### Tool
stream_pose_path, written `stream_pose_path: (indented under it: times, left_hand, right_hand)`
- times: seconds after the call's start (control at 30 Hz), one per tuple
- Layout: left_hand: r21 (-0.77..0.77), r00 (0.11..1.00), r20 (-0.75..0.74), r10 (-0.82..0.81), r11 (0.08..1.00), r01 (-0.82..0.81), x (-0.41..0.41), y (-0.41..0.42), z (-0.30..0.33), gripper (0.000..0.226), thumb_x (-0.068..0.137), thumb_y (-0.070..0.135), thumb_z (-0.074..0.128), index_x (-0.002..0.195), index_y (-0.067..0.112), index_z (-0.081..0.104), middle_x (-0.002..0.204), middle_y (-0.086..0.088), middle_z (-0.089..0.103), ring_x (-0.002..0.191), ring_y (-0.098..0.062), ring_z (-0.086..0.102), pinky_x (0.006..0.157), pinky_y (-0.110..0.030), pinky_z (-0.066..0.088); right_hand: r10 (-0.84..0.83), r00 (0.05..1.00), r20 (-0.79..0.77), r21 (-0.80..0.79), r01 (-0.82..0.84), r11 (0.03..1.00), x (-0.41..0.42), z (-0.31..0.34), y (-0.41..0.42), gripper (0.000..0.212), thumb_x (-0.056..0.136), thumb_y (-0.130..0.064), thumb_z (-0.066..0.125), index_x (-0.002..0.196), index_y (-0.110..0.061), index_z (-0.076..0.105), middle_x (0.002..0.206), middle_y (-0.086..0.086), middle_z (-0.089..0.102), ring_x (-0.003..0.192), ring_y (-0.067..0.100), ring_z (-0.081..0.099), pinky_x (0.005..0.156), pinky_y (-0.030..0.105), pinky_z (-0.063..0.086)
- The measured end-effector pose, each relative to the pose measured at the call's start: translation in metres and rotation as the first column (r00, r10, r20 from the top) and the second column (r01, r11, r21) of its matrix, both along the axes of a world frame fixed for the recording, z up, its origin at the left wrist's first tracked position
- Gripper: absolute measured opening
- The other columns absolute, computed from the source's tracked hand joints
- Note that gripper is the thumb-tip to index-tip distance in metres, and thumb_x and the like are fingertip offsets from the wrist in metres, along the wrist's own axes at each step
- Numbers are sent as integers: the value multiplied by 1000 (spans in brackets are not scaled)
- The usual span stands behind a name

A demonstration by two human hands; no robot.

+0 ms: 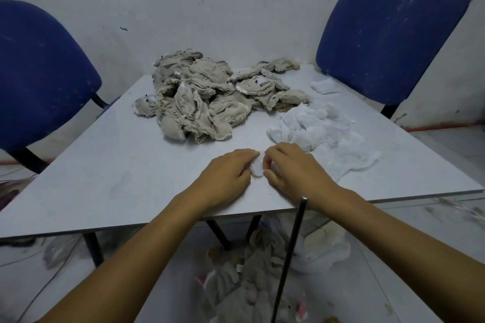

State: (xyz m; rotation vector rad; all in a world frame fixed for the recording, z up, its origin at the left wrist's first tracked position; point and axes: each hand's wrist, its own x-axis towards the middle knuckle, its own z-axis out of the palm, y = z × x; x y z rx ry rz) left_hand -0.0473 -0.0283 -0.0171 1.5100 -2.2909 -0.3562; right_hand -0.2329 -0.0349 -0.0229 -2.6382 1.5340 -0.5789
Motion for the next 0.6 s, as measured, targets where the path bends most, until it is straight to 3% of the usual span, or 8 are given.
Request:
stream_pose_path:
  times: [0.07,0.17,0.27,0.4,0.53,0.6]
  left_hand:
    - [3,998,-63,6,1000,-6,2,-1,1,49,96,15,54,144,23,48,153,2,43,138,-15,39,104,-17,25]
    - [-27,988,-95,124,991,-127,10,-10,0,55,92,14,58,145,23,47,159,-3,30,146,-19,24,115,-27,18]
    - [-83,954,52,294,954,-290,24,-25,0,57,92,26,57,148,25,42,162,-11,13,149,-27,7,121,-42,14]
    - [75,903,278,329,929,-361,30,-43,-6,62,99,48,36,155,26,25,166,-6,1,151,-29,-2,120,-49,12]
    - [60,882,337,330,927,-370,29,-50,-4,50,94,54,34,140,34,40,162,8,18,137,-32,15,98,-51,25]
    - [69,902,293,316,934,-350,32,-52,-1,45,93,53,39,135,39,43,156,11,29,132,-33,20,91,-48,24]
  right_hand:
    - [-31,999,22,-9,31,999,2,4,0,17,95,-35,59,108,-25,51,110,-3,53,99,23,49,78,39,43]
    - [-142,990,13,-42,142,989,9,4,-1,21,97,-34,55,116,-25,51,116,-2,52,102,25,48,79,40,43]
    - [-275,960,-50,-34,274,961,16,1,-7,27,100,-32,46,123,-22,55,132,1,47,116,28,43,89,44,41]
    - [-322,935,-147,-30,321,947,22,-3,-10,39,98,-32,41,134,-20,52,148,3,31,127,32,32,96,48,35]
    - [-315,937,-148,-49,311,949,20,-6,-8,42,97,-34,43,137,-24,48,153,2,26,129,32,30,96,47,35]
    - [-313,937,-157,-41,310,950,21,-5,-9,43,97,-35,42,139,-25,47,152,2,28,129,31,30,97,48,35]
